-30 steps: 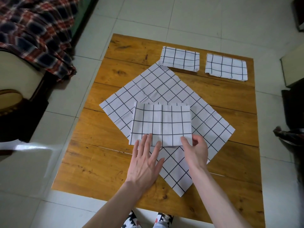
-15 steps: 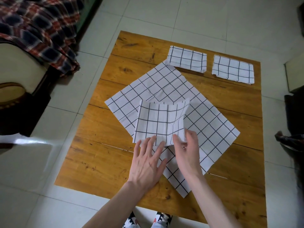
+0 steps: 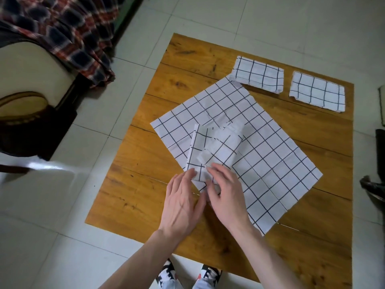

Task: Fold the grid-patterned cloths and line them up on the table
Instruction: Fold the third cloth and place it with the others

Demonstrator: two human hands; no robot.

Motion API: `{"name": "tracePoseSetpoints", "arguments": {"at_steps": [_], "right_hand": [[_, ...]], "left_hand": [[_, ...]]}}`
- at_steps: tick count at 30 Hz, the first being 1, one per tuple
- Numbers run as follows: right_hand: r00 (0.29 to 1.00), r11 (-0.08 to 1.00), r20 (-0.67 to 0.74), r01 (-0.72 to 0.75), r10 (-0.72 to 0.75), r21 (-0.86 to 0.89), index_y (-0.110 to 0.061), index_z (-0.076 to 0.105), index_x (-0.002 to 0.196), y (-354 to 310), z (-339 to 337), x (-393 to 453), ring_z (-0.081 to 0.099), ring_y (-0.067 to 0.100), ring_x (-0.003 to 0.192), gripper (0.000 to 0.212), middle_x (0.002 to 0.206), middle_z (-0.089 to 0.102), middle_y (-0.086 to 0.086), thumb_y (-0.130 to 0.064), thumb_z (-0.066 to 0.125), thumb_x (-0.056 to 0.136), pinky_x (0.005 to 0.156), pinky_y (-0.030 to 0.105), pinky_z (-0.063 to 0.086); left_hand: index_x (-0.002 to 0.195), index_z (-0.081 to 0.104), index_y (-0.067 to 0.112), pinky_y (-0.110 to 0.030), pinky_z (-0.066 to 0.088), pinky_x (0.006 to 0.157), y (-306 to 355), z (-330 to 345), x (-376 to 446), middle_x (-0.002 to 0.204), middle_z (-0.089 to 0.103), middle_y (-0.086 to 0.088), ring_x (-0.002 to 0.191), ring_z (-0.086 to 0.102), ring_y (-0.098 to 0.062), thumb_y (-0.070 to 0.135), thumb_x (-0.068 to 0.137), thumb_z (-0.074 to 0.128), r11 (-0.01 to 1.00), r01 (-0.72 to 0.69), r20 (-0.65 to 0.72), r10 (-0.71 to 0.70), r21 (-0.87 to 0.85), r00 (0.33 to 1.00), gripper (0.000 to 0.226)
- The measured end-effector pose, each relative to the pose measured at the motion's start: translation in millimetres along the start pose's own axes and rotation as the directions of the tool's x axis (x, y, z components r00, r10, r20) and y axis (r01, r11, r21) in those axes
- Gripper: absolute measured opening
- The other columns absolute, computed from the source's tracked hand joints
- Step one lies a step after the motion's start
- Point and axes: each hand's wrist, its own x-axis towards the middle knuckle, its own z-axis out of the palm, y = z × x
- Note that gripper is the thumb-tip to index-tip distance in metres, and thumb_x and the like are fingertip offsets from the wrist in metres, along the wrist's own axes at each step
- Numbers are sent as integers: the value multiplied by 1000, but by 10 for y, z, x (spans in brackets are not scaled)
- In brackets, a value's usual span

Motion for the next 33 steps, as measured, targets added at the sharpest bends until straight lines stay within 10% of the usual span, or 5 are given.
{"name": "tracePoseSetpoints", "arguments": {"at_steps": [7,17,33], "right_hand": [[985,975,36,171,-168,-144,-16,64,136,91,67,-64,55,15,129,40,137,64,-4,-21,69,98,112,35,45],[993,962,-92,52,-80,-270,-21,74,104,23,193,121,60,23,90,12,97,64,-5,-24,78,93,80,38,48],[971,969,-35,232,-235,-81,-16,73,114,94,96,149,61,19,94,24,105,64,-5,-26,53,105,84,36,50]], "left_hand": [[157,32,13,-37,44,107,-47,0,21,135,61,0,128,51,-19,31,102,58,997,81,35,-82,13,996,63],[154,39,9,-40,51,105,-111,-17,33,135,61,-5,126,53,-23,21,101,58,999,31,71,-33,30,997,57],[141,54,12,-37,58,90,-188,-23,11,129,54,-8,114,56,-25,5,96,63,994,-42,45,38,99,998,47]]}}
